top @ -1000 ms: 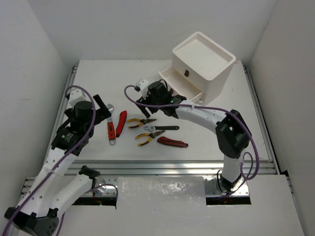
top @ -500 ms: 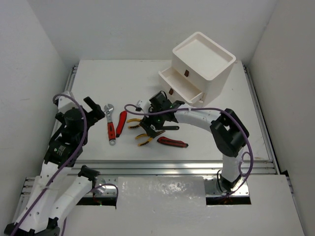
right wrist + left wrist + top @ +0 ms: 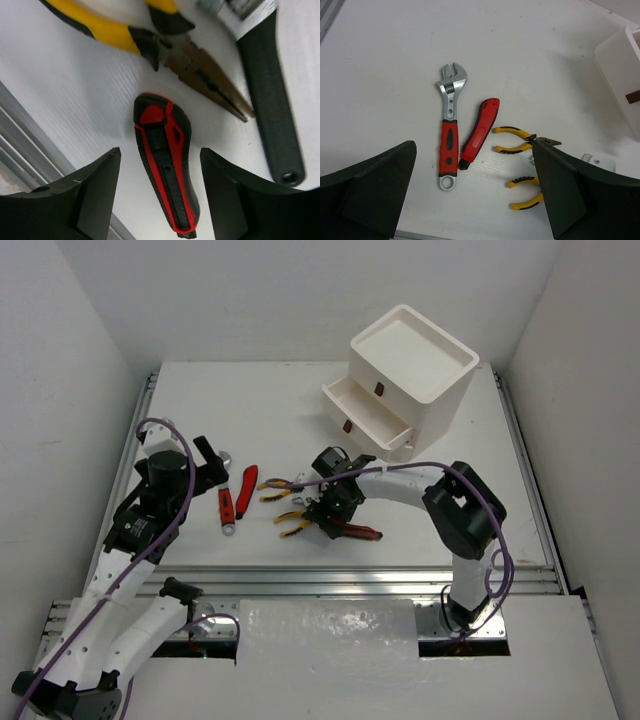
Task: Sort the tools into containers
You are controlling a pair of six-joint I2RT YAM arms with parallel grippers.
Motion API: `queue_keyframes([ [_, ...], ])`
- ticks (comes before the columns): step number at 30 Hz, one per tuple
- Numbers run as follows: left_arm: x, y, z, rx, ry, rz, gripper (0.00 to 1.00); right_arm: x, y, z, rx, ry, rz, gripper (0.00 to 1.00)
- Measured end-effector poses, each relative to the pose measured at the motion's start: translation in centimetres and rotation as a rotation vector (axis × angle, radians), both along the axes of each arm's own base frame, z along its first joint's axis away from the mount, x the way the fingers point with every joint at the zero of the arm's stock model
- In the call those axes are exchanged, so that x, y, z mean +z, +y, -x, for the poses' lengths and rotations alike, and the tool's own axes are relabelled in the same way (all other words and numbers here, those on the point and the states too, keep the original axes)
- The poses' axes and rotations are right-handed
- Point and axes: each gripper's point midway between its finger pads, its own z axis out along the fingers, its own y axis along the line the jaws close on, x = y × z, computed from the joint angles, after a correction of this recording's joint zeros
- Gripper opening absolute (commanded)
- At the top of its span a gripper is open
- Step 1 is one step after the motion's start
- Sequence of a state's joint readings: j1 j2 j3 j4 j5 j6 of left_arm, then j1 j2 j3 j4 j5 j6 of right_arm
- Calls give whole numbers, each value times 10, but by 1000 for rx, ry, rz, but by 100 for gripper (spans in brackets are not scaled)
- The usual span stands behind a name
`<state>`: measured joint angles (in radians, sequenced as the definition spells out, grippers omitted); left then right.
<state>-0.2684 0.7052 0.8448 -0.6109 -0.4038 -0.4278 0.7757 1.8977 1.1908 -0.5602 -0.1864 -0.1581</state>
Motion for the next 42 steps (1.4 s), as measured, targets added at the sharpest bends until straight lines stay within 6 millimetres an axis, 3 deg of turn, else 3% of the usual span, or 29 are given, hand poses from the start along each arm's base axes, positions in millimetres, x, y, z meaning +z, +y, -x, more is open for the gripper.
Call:
queue_keyframes([
  [1,0,-1,0,-5,1,1,100,-3,-3,2,-2,10,12,63],
  [3,0,-3,-1,-17,1,3,100,-10,-8,6,-1,22,38,53],
  [4,0,-4,-1,-23,1,5,100,-10,-9,5,-4,19,38,45],
  [6,0,-6,-2,-32,0,8,100,-11,-10,2,-9,-2,45,19],
  [8,0,-7,-1,-41,2,9,100,-10,-10,1,-18,-13,37,5],
  [11,-1,-9,-2,-50,5,11,100,-6,-13,2,-20,-42,18,5],
  [13,-2,-9,-2,-51,6,12,100,9,-14,5,-15,-62,-12,5],
  [15,-2,-9,-2,-53,8,12,100,36,-9,1,-14,-115,-70,5],
  [17,-2,-10,-2,-54,8,12,100,76,-3,-11,-24,-213,-143,5],
  [20,-2,-10,-2,-54,7,12,100,148,6,-48,-71,-404,-232,5],
  [25,-4,-12,-4,-68,17,9,100,263,11,-148,-214,-691,-296,6],
  [27,-11,-14,-7,-77,44,1,100,290,7,-189,-270,-772,-300,6],
  [30,-25,-18,-13,-90,106,-6,100,295,-9,-241,-332,-830,-241,11],
  [33,-37,-27,-22,-120,176,-4,100,262,-27,-272,-357,-813,-137,29],
  [34,-43,-30,-25,-129,202,-4,100,247,-32,-275,-356,-791,-104,42],
  [35,-49,-32,-27,-137,233,-5,100,231,-37,-277,-351,-763,-68,76],
  [37,-57,-36,-32,-150,281,-10,100,206,-44,-276,-341,-719,-13,97],
  [39,-59,-40,-39,-167,311,-17,100,197,-45,-270,-326,-693,11,99],
  [42,-58,-45,-56,-184,347,-35,100,206,-41,-265,-330,-698,-10,99],
])
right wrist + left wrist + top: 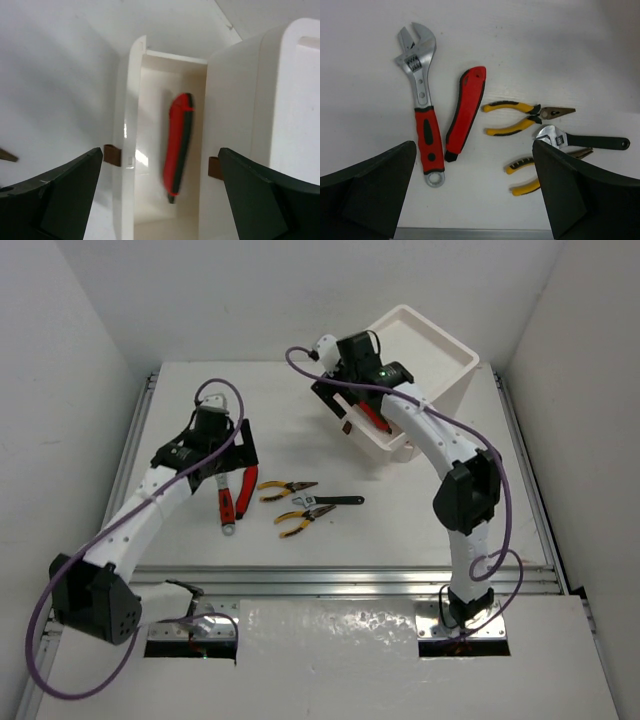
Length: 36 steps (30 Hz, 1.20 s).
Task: Sort the tools into containers
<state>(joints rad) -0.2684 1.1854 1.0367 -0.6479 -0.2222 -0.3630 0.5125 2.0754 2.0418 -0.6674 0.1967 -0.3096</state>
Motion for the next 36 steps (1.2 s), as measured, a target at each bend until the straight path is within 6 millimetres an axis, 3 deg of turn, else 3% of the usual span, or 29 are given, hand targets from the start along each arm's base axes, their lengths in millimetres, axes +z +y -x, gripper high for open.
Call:
queue_keyframes([
  [2,-4,-5,-14,-13,28,-10,99,15,2,8,-1,-16,-44,99],
  [5,-21,-13,-32,-40,97,-22,98,49,-3,35,-5,-44,-125,99],
  [10,-65,-24,-60,-79,258,-61,83,125,-10,93,32,-149,-348,99],
  [12,-87,-26,-65,-90,325,-76,75,137,-14,120,62,-172,-424,99],
  [14,-109,-26,-63,-100,395,-91,74,138,-14,140,91,-167,-474,99],
  [17,-127,-21,-54,-95,468,-109,73,122,-8,153,130,-123,-510,99],
  [21,-129,-16,-54,-85,481,-102,69,81,2,158,150,-19,-502,99],
  [25,-137,-10,-55,-76,496,-98,64,53,9,162,158,61,-501,99],
  [30,-149,-4,-52,-65,533,-69,63,50,18,167,180,92,-534,99],
  [36,-160,-2,-54,-65,555,-19,53,50,32,173,221,104,-550,99],
])
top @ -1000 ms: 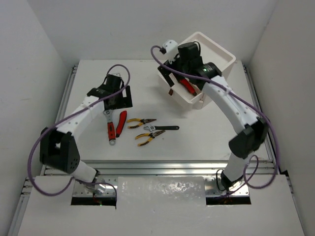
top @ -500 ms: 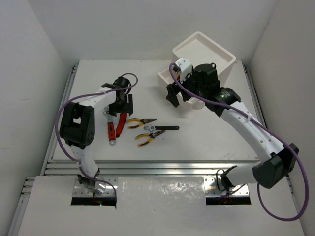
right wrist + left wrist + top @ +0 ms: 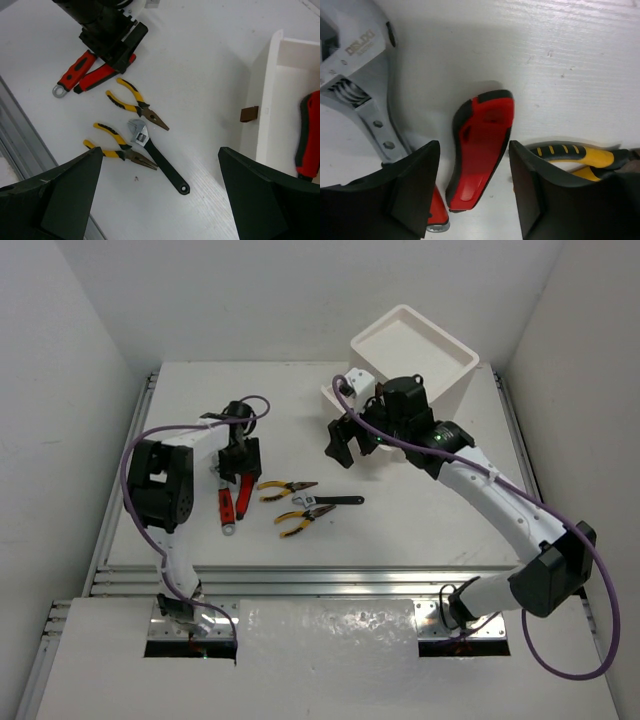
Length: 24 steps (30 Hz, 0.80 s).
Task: Sort the tools into containers
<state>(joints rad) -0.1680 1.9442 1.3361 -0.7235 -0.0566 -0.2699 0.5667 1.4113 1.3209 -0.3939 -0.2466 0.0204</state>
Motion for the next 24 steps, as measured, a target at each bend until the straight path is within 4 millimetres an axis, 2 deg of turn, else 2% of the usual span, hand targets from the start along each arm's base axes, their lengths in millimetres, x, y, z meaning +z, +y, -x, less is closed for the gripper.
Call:
queue_keyframes([
  [2,-6,-1,2,-4,17,4,49,-1,3,1,8,3,0,99],
  [5,-12,-2,5,-5,38,8,36,-2,7,4,18,4,-1,99],
  [6,-12,-2,6,-9,38,6,23,-1,8,4,21,3,-4,99],
  [8,-12,-2,6,-6,39,4,8,0,11,5,27,3,-14,99],
  [11,-10,-2,6,-2,36,3,3,-1,16,6,33,12,-46,99],
  [14,-3,-4,7,15,17,5,0,-14,25,14,45,76,-108,99],
  [16,18,-7,7,26,-35,24,0,-27,31,21,46,140,-164,99],
  [18,49,-16,4,34,-125,64,0,-43,36,28,21,216,-225,99],
  [21,111,-39,-1,32,-314,161,0,-68,47,38,-28,312,-303,99],
  [24,164,-71,2,6,-476,286,0,-83,71,42,-35,364,-338,99],
])
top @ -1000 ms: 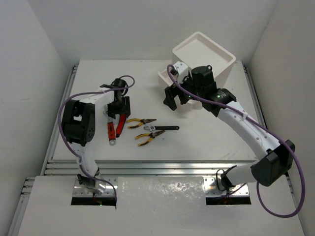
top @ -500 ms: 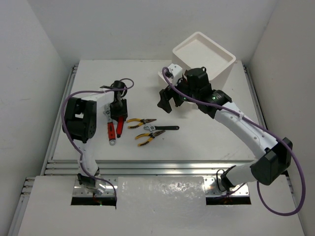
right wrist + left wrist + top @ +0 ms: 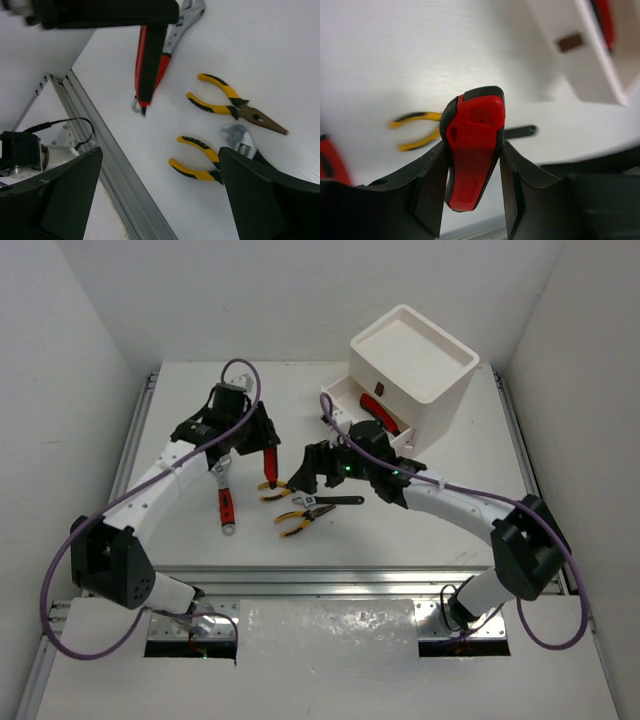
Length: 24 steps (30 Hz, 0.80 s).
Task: Sort the tools into containers
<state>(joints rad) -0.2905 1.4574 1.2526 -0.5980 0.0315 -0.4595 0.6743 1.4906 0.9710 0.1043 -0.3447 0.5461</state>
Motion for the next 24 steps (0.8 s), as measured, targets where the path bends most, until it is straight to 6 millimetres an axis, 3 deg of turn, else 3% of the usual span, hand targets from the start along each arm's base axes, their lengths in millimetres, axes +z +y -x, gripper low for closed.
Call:
queue_keyframes([
  [2,18,-22,7,-35,-49,88,0,-7,17,1,5,21,-19,99],
  [5,22,-48,21,-84,-43,199,0,-17,27,-5,-25,47,-21,96],
  [7,18,-55,28,-94,-16,251,0,-19,29,-13,-50,48,-24,75],
  [8,16,-58,31,-96,-4,272,6,-19,31,-16,-58,48,-29,63],
  [9,17,-61,33,-101,4,288,10,-18,32,-19,-66,46,-38,28],
  [10,18,-63,33,-106,5,301,16,-17,33,-20,-65,43,-47,15],
  [11,20,-65,32,-108,-1,315,33,-15,34,-21,-65,40,-58,9],
  [12,22,-66,30,-108,-12,317,37,-12,36,-21,-54,31,-67,8],
  [13,23,-66,30,-109,-15,321,40,-10,36,-22,-57,24,-71,0],
  [14,25,-65,29,-107,-21,324,52,-8,37,-22,-53,20,-75,0],
  [16,29,-68,28,-113,-31,345,65,-7,37,-22,-49,16,-80,0],
  [17,32,-70,28,-119,-38,354,94,-7,37,-23,-49,13,-77,0],
  [18,34,-70,27,-125,-47,355,100,-8,36,-23,-48,11,-71,0],
  [21,43,-61,23,-73,-55,303,100,-9,28,-31,-60,-10,-14,0],
  [24,74,-31,7,54,-145,182,100,0,7,-52,-86,-59,115,0],
])
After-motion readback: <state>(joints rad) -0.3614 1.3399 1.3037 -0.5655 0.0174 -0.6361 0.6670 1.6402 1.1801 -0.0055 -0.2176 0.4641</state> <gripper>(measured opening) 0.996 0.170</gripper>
